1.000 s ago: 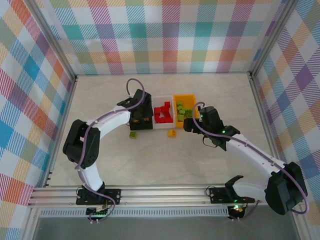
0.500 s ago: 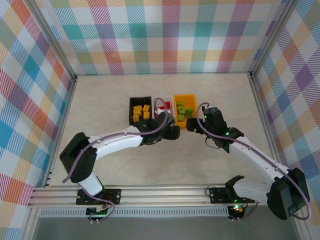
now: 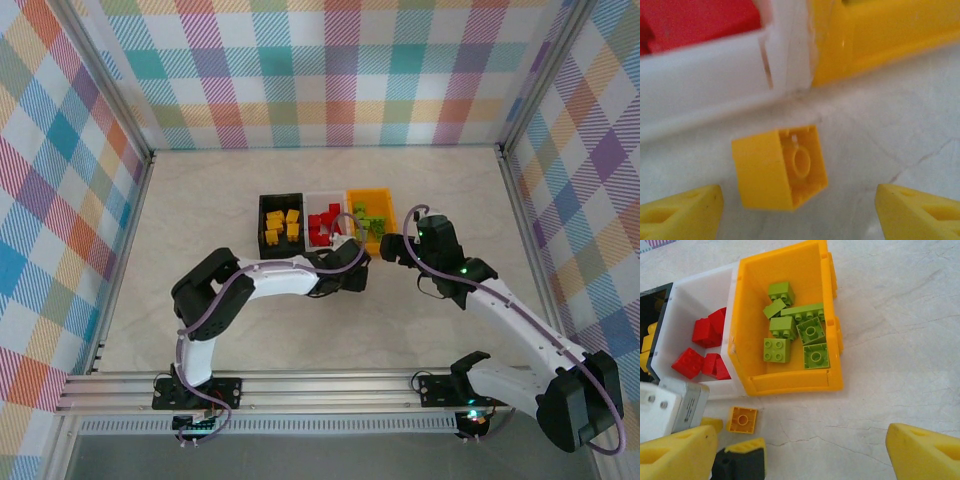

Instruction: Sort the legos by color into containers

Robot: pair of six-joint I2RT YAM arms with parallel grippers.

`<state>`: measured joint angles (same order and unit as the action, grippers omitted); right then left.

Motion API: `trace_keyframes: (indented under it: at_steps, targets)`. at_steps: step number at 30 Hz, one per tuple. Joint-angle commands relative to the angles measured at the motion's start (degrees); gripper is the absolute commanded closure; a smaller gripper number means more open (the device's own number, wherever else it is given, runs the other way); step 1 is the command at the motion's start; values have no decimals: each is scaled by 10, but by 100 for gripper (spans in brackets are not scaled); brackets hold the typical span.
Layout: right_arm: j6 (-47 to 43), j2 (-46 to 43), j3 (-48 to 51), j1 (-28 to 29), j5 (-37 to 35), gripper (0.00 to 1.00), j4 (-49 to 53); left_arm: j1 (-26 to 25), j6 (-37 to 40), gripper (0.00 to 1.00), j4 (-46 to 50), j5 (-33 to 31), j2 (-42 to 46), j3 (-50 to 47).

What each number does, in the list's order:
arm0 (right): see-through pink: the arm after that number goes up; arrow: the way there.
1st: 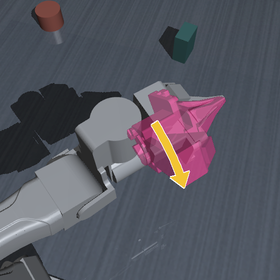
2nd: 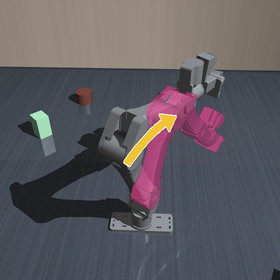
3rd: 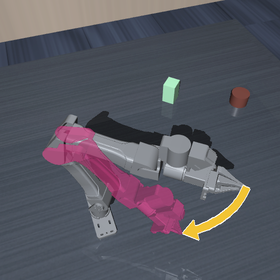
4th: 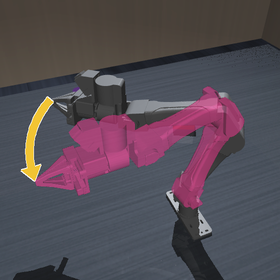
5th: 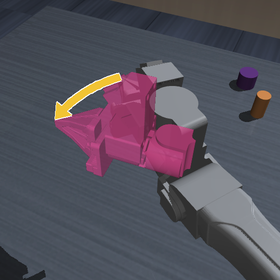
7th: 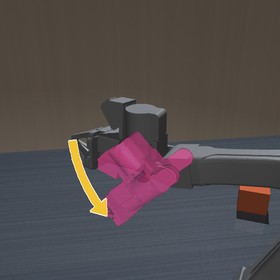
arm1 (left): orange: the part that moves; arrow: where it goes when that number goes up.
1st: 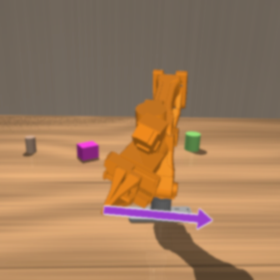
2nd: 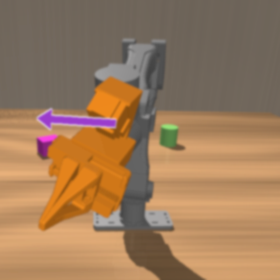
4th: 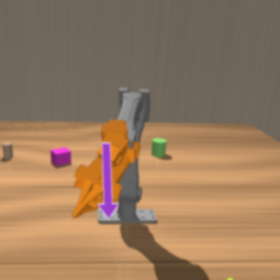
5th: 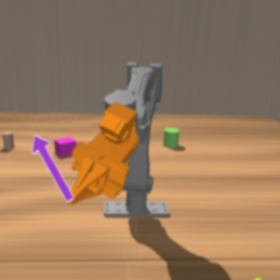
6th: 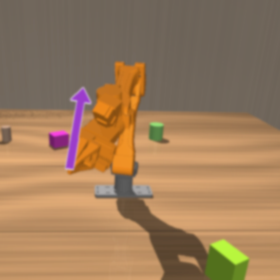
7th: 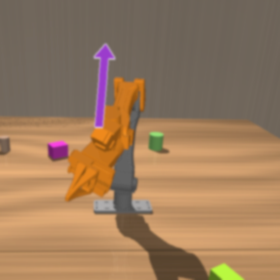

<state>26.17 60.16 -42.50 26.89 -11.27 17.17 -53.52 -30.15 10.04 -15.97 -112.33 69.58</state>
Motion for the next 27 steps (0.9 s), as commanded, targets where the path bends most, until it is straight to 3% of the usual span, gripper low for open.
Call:
trace_keyframes:
  at_steps: [1, 8, 14, 19, 22, 27]
  targets:
    - [2, -7, 11, -5, 7, 12, -3, 9, 12, 24, -13, -21, -25, 20]
    - [1, -12, 13, -8, 8, 13, 0, 9, 15, 50, -3, -27, -36, 24]
    - [2, -12, 13, -9, 13, 13, -4, 6, 3, 60, -9, -15, 11, -11]
    - [1, -2, 13, -9, 21, 13, -8, 5, -18, 60, -9, -3, 117, -65]
    - [2, 5, 17, -9, 31, 14, -14, 29, -23, 60, 13, -5, 187, -83]
    - [1, 14, 17, -8, 46, 16, -20, 133, -22, 60, 54, 7, 252, -84]
